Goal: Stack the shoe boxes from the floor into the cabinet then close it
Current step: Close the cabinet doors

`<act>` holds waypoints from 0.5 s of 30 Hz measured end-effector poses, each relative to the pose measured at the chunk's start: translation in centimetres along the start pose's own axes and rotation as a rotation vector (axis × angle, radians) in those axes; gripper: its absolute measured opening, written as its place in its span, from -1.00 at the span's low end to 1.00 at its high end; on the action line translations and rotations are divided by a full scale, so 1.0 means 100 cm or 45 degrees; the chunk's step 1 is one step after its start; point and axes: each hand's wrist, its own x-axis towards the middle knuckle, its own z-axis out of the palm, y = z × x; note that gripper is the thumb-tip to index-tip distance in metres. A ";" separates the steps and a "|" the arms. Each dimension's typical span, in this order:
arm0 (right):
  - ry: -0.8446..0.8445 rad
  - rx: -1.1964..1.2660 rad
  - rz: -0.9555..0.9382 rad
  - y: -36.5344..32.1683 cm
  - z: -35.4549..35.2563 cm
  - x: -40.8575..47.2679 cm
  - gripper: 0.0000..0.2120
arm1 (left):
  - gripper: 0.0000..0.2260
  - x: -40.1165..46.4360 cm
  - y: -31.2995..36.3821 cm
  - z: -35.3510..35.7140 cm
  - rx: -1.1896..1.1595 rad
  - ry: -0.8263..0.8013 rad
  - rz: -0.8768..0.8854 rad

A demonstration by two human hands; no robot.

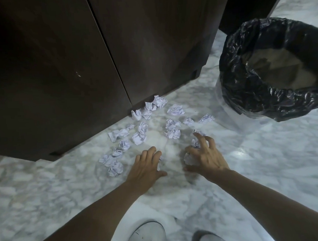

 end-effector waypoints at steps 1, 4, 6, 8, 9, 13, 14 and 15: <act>0.027 0.002 -0.010 0.000 0.002 0.000 -0.46 | -0.44 0.001 0.000 0.002 0.010 0.031 0.020; 0.091 0.072 -0.009 -0.001 0.004 0.001 -0.53 | -0.56 0.002 0.002 0.002 -0.013 0.055 0.074; 0.105 0.132 0.012 0.000 0.005 0.003 -0.51 | -0.54 0.003 0.004 0.001 -0.050 0.058 0.069; 0.108 0.160 0.015 0.003 0.006 0.007 -0.46 | -0.56 0.005 0.005 -0.001 -0.110 0.059 0.060; 0.100 0.175 0.012 0.004 0.006 0.009 -0.46 | -0.61 0.006 0.005 -0.003 -0.132 0.054 0.055; 0.135 0.284 0.041 0.006 0.002 0.019 -0.62 | -0.74 0.013 0.007 -0.006 -0.223 -0.005 0.025; 0.155 0.274 0.060 0.006 -0.001 0.022 -0.64 | -0.77 0.016 0.008 -0.008 -0.252 -0.010 -0.006; 0.169 0.250 0.068 0.008 -0.003 0.024 -0.64 | -0.79 0.020 0.008 -0.009 -0.279 -0.003 -0.034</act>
